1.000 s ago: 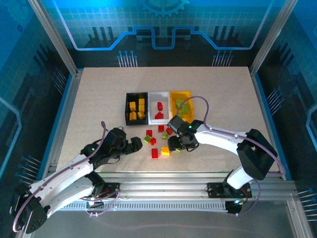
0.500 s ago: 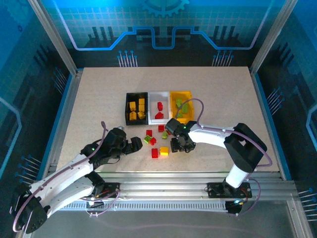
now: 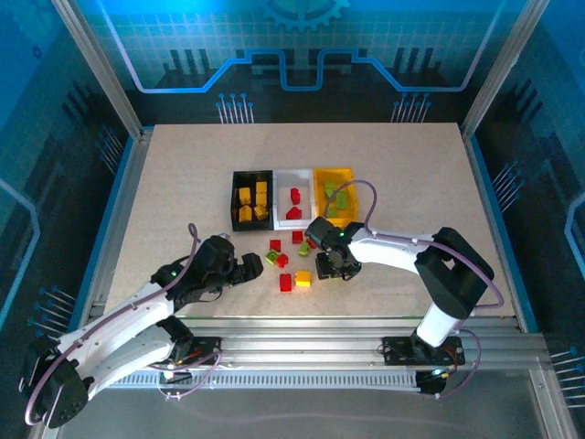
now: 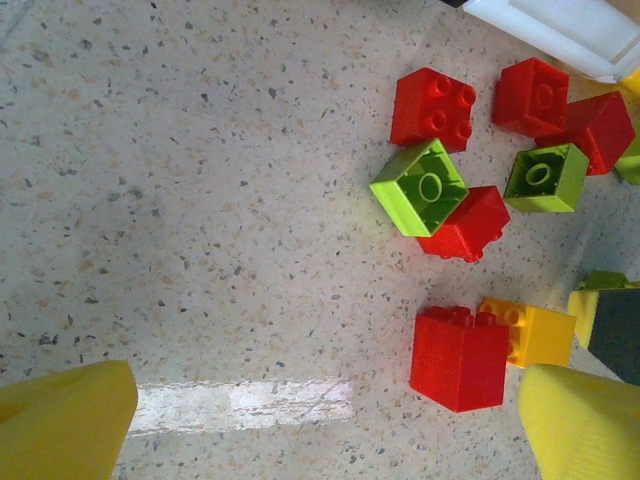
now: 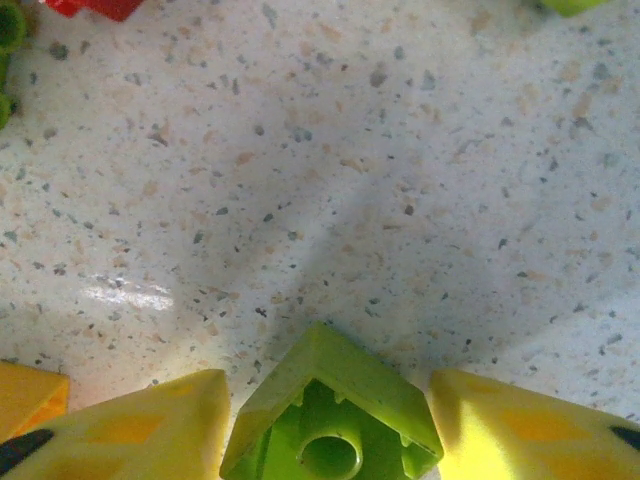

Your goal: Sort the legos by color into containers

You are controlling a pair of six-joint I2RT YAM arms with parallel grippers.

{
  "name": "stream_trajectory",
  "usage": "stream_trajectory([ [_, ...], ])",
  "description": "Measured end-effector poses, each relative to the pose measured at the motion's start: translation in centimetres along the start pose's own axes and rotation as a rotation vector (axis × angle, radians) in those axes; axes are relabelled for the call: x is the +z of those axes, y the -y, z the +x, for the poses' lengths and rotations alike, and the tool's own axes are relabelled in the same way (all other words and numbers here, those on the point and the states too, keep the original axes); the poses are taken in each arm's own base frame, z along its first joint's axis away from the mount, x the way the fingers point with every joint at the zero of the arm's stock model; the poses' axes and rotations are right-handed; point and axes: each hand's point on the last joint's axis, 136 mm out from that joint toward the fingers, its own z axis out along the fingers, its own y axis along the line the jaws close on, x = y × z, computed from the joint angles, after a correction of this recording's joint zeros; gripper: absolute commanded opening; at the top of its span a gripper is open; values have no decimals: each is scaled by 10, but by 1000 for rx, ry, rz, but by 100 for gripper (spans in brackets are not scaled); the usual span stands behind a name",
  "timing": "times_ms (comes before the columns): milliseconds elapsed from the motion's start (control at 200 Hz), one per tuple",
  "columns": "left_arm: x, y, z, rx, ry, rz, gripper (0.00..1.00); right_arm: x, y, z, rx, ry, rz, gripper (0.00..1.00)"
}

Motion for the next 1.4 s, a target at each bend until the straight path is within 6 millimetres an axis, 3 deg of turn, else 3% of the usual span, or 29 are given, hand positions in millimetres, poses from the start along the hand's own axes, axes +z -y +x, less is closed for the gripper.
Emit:
stream_trajectory([
  [175, 1, -1, 1, 0, -4, -5, 99, -6, -1, -3, -11, 18, -14, 38],
  [305, 3, -2, 1, 1, -10, -13, 99, -32, -4, -19, -8, 82, -58, 37],
  [480, 2, 0, 0, 1, -9, -12, 99, -94, 1, -84, 63, 262, -145, 39],
  [570, 2, 2, -1, 0, -9, -13, 99, -112, 12, -124, 112, 330, -151, 40],
  [655, 3, 3, -2, 0, -11, -16, 99, -112, 20, -159, 144, 352, -130, 40],
  [785, 3, 4, -2, 1, -13, -17, 99, -84, 27, -197, 164, 327, -73, 41],
  [946, 0, 8, -6, 1, -7, -10, 99, -59, 33, -212, 169, 277, -12, 50],
  [1036, -2, 10, -7, 5, -4, -5, 99, -58, 36, -217, 175, 271, -1, 65],
  [1106, -3, 12, -8, 8, -2, -2, 99, -60, 36, -218, 180, 272, 0, 70],
  [1286, -2, 18, -12, 36, -6, -6, 94, -66, 35, -219, 183, 282, -14, 71],
  [1396, 3, 27, -14, 69, -24, -9, 88, -82, 34, -208, 179, 306, -36, 70],
])
